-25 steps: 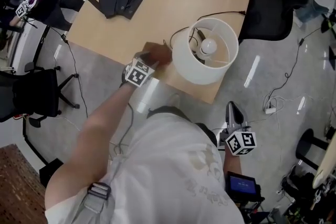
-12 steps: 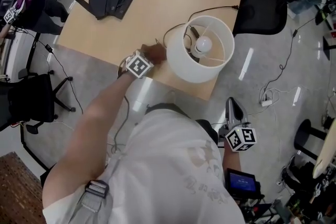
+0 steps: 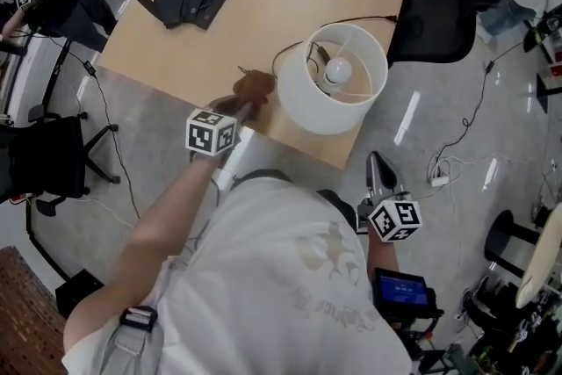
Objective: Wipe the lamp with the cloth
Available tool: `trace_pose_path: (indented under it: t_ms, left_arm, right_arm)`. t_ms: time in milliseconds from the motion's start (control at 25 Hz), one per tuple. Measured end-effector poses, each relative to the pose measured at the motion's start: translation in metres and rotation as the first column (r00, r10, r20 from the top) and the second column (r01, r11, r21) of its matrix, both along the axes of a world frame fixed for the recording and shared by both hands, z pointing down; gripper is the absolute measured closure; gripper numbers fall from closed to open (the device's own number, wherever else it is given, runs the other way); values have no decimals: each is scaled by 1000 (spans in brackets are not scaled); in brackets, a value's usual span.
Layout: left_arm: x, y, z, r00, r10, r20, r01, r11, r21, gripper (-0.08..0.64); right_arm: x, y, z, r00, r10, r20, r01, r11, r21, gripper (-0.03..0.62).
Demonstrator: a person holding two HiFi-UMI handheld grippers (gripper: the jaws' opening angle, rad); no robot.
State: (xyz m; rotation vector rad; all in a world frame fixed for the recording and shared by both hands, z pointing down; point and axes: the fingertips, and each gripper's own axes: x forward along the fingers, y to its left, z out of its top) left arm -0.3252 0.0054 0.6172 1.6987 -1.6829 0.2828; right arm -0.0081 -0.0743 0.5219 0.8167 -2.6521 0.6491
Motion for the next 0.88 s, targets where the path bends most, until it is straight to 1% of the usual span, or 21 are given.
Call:
trace_pose_path:
  t_ms: [80,160,240,320,400,440,480,520,560,680,800,880]
  left_arm:
    - [2,-1,-38,998,-45,-41,50,992,115,465]
    - [4,-9,-83,996,-56,-75,73,966,247,466]
    - [8,-16,-130,996,-35,-86,65,927,371,466]
    - [14,-22,-173,997,-6,-74,40,881,471,469]
    - [20,-27,-210,998,20,-62,16,840,542,471]
    - [25,-29,-226,998,33,-62,8,825,565,471]
    - [30,-31,-239,997,45,-66,1,816,578,471]
    - [36,-34,-249,996,58,-70,-6,813,582,471]
    - [43,-38,-255,995,68,-77,-11,816,578,471]
    - [58,-52,-255,990,82,-118,-4,838,545,469]
    - [60,-55,-238,989,49,-141,30,860,509,469]
    - [58,-54,-229,986,34,-162,52,865,499,469]
  right_arm:
    - [-2,-1,-1,1000,-17,3,17,1000,3,578]
    - [-5,-3,0,999,-40,1,40,999,4,578]
    - [-8,-2,2,998,-63,-4,63,998,8,578]
    - [-12,-2,2,997,-78,-6,78,997,17,578]
    - [-16,-1,2,997,-83,-2,83,996,23,578]
    - [-17,0,2,996,-85,-1,85,996,24,578]
    - [-18,3,2,996,-88,-1,88,996,25,578]
    - [-18,6,3,996,-91,-3,91,995,26,578]
    - [-18,9,4,996,-93,-6,93,995,28,578]
    - [-14,14,6,997,-81,-13,81,996,35,578]
    - [-4,18,6,999,-46,-13,47,998,35,578]
    - [4,20,8,1000,-24,-17,25,999,26,578]
